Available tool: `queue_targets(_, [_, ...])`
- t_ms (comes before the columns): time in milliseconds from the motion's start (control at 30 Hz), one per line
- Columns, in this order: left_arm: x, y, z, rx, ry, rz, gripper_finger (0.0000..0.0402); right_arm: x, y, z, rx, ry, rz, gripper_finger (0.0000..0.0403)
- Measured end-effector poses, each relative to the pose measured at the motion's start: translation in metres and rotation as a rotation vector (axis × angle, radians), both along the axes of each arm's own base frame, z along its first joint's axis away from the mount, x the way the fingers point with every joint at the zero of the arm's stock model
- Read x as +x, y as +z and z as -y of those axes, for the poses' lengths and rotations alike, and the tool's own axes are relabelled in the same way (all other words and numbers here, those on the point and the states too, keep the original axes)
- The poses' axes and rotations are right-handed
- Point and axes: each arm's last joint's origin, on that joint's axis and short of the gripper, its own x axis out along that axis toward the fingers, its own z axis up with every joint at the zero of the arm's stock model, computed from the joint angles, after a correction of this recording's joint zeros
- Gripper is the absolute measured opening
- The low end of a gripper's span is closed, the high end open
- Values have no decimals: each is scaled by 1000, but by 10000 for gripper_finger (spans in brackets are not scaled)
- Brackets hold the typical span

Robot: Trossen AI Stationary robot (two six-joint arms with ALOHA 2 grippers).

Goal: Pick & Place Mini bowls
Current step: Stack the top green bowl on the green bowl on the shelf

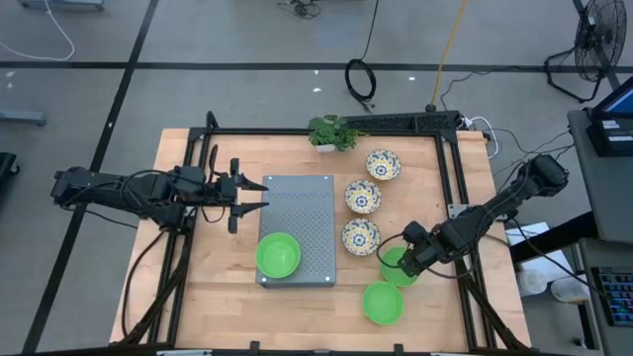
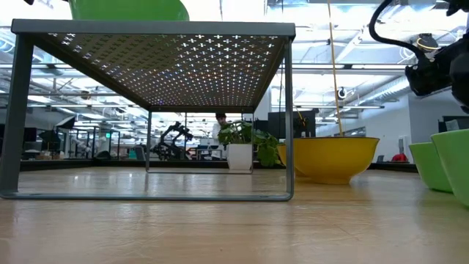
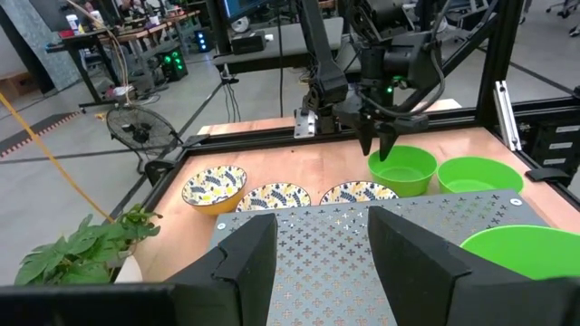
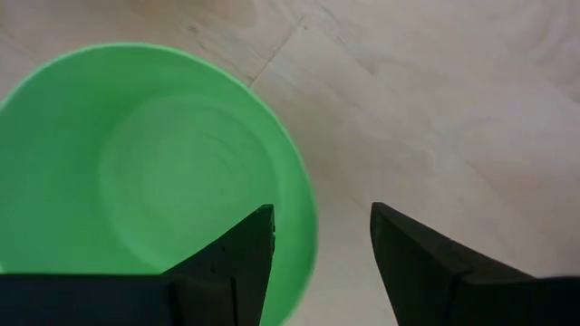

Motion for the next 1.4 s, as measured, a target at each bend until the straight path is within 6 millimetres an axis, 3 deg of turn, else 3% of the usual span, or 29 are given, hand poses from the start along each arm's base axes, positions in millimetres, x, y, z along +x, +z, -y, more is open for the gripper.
queue_targets(400, [0, 0, 0, 0, 0, 0, 179, -1, 0, -1, 45, -3, -28, 161])
queue_targets(1067, [0, 0, 0, 0, 0, 0, 179, -3, 0, 0, 31, -21, -54, 8])
queue_targets(1400, [0, 0, 0, 0, 0, 0, 179, -7, 3, 3, 25, -29, -62, 3])
